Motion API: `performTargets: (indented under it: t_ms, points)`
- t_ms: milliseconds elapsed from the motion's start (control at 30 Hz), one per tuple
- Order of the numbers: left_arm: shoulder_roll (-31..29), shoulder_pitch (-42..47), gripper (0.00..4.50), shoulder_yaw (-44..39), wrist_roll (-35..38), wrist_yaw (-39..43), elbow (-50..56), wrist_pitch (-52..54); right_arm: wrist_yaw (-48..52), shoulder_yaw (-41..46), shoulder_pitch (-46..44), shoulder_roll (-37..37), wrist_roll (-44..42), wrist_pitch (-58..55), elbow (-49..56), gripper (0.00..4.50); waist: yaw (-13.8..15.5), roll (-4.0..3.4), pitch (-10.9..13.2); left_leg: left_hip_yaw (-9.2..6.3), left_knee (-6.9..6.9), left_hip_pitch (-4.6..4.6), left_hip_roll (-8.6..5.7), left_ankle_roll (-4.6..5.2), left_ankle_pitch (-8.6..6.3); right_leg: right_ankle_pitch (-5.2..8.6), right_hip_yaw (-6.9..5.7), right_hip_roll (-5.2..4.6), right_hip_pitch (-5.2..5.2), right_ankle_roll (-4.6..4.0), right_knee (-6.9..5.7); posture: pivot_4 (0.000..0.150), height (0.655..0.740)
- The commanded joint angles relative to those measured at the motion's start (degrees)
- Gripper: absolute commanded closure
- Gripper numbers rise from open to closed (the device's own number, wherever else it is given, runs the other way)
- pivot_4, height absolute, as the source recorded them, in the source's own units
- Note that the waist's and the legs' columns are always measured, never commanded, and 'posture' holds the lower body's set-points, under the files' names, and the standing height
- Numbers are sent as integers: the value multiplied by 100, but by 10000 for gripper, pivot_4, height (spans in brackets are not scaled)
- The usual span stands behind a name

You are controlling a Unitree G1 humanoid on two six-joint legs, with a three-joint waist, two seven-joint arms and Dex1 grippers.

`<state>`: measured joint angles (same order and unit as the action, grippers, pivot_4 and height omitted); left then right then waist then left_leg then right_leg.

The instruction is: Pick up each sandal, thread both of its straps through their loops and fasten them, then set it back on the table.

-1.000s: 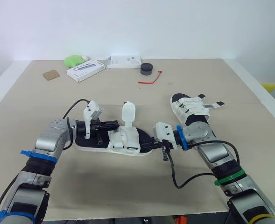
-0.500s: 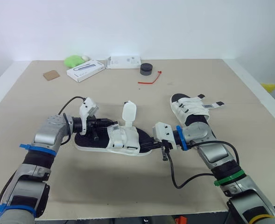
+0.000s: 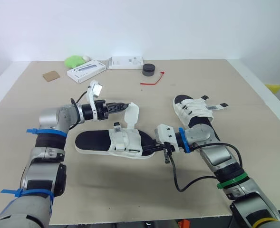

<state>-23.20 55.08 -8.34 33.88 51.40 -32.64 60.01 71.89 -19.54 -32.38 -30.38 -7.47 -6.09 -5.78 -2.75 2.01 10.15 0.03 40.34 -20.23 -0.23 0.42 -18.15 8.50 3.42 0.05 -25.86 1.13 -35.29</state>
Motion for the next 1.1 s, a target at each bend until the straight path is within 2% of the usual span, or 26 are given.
performTargets:
  t_ms: [33, 200, 267, 533, 733, 1100]
  points:
    - [136, 424, 432, -452, 179, -531, -681, 668, -44, -13, -12, 5, 75, -1, 11, 45000, 1, 0, 0, 0, 0, 2, 0, -1, 0, 0, 0, -1, 1, 0, -1, 1500, 7400]
    - [294, 781, 432, -771, 89, -988, -1636, 815, -72, -6, -39, 17, 83, 5, -16, 45000, 1, 0, 0, 2, 0, 2, -1, -3, 1, -2, 3, -2, -2, -2, -3, 1500, 7400]
    - [378, 973, 432, -1032, 221, -1094, -2056, 826, -81, -2, -34, 15, 85, 6, -14, 45000, 4, 0, 0, -1, 0, 1, -1, -4, 2, -19, 1, -3, -2, -30, -3, 1500, 7400]
    - [673, 1658, 432, -2061, 461, -1714, -3402, 114, -125, -1, -10, -5, 90, 9, 29, 45000, 2, 1, 0, 1, 0, 0, -8, -11, 6, -23, 1, -12, -2, -25, -2, 1500, 7400]
    - [926, 1774, 432, -2349, 453, -2078, -3841, -198, -181, 31, 56, -43, 93, -4, 107, 45000, 1, 1, 0, 3, 0, -1, -13, -15, 8, -25, 4, -15, -1, -21, -2, 1500, 7400]
    - [1048, 1856, 432, -2571, 389, -2225, -3983, -653, -243, 24, 152, -119, 75, -45, 243, 45000, 3, 1, 1, 3, 0, -4, -20, -24, 12, -27, 7, -22, -1, -12, 0, 1500, 7400]
